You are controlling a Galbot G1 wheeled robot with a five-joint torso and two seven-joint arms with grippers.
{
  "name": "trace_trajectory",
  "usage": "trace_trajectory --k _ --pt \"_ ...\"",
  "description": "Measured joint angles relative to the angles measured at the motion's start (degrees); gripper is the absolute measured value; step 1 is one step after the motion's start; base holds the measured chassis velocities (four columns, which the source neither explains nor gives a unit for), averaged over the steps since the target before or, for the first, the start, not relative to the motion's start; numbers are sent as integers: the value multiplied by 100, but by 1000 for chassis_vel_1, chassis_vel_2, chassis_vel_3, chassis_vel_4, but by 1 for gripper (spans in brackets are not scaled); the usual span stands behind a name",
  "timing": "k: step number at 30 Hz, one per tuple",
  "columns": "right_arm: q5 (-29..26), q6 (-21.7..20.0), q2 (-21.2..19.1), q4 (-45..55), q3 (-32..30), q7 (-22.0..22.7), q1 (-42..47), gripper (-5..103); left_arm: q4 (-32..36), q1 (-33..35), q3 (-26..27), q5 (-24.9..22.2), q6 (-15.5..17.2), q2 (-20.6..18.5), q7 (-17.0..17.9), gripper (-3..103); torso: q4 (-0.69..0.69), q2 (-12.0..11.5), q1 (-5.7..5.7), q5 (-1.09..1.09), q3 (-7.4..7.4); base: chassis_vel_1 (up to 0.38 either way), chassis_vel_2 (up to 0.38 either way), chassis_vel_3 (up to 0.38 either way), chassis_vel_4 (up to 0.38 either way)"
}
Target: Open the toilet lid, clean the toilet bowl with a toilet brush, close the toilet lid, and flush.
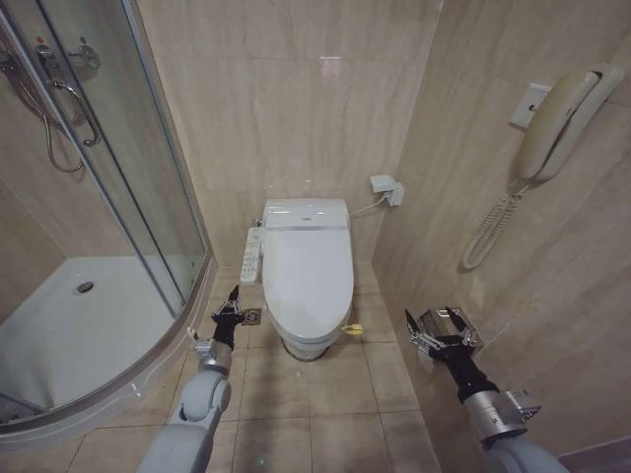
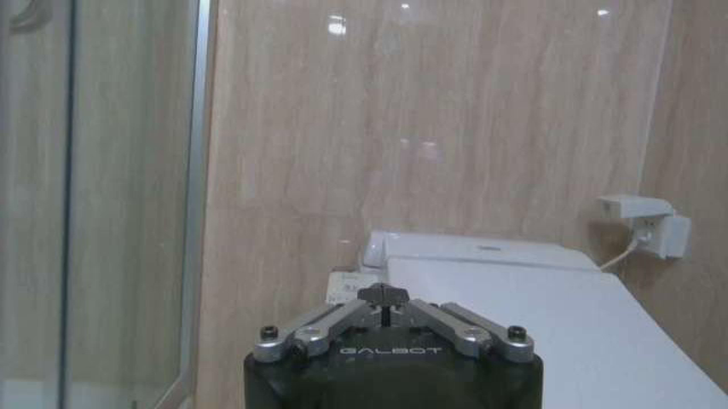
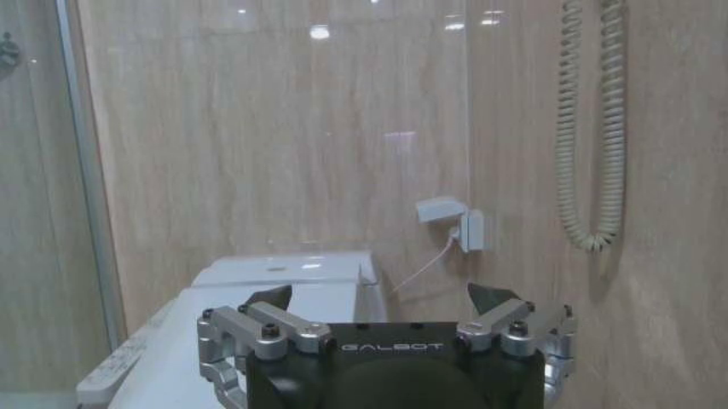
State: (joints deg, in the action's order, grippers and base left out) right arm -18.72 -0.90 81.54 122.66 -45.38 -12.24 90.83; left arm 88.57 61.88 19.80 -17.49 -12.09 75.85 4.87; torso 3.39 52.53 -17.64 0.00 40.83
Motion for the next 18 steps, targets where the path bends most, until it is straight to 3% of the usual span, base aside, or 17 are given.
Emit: trace_trajectory --k 10,16,17,18 --pt "0 0 0 0 0 0 0 100 940 690 179 -202 297 -371 5 0 0 0 0 0 0 0 0 0 0" --pt "0 0 0 0 0 0 0 100 1964 1507 587 -185 577 -440 13 0 0 1 0 0 0 0 0 0 0" --pt "0 0 0 0 0 0 0 100 2034 1587 642 -172 602 -445 -5 10 -1 1 0 1 0 0 0 0 0" --pt "0 0 0 0 0 0 0 100 2034 1587 642 -172 602 -445 -5 10 -1 1 0 1 0 0 0 0 0"
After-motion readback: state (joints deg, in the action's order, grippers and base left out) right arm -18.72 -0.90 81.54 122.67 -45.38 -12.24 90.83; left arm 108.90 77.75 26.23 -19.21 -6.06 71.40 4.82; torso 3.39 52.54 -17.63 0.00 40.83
